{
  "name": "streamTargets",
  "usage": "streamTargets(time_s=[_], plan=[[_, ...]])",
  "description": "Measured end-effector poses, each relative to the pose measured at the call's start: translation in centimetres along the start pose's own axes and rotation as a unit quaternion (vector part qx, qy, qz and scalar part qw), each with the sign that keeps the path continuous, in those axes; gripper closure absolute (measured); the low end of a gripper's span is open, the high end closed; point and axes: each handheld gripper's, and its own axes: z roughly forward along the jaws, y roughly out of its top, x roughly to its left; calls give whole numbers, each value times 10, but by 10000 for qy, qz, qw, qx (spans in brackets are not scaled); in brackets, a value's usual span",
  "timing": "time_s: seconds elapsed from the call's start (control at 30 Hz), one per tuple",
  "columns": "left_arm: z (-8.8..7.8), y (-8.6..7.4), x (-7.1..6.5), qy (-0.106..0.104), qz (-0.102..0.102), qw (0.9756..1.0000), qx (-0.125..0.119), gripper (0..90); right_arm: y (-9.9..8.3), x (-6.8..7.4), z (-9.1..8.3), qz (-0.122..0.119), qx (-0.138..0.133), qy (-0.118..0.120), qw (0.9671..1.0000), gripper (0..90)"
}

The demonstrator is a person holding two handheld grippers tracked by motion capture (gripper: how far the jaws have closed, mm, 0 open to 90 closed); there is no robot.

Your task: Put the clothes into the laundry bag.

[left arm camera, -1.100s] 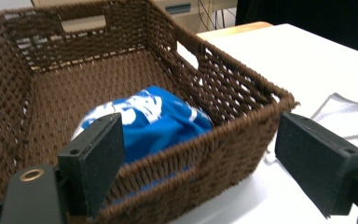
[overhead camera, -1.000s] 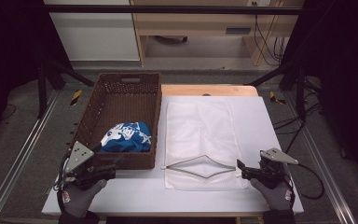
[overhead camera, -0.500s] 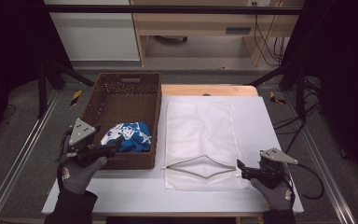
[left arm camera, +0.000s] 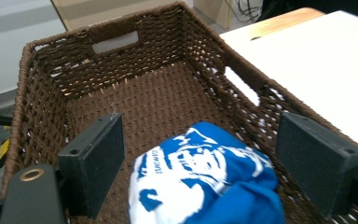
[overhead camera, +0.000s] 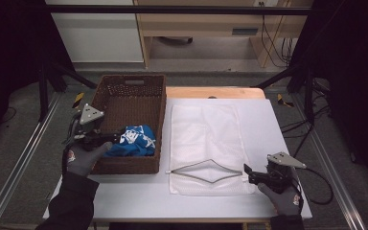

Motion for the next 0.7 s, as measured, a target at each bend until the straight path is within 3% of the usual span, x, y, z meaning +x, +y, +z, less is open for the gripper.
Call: streamTargets(time_s=[0.2, 0.43, 0.7], plan=[[18, 9, 9, 80, 60, 9996, 274, 153, -1, 0, 2, -23, 36, 6, 10000, 56], [45, 11, 17, 50, 193, 9973, 713, 162, -1, -1, 2, -32, 36, 20, 10000, 56], [66, 1, 24, -307, 382, 9918, 1177, 155, -1, -1, 2, 5, 62, 6, 10000, 55]])
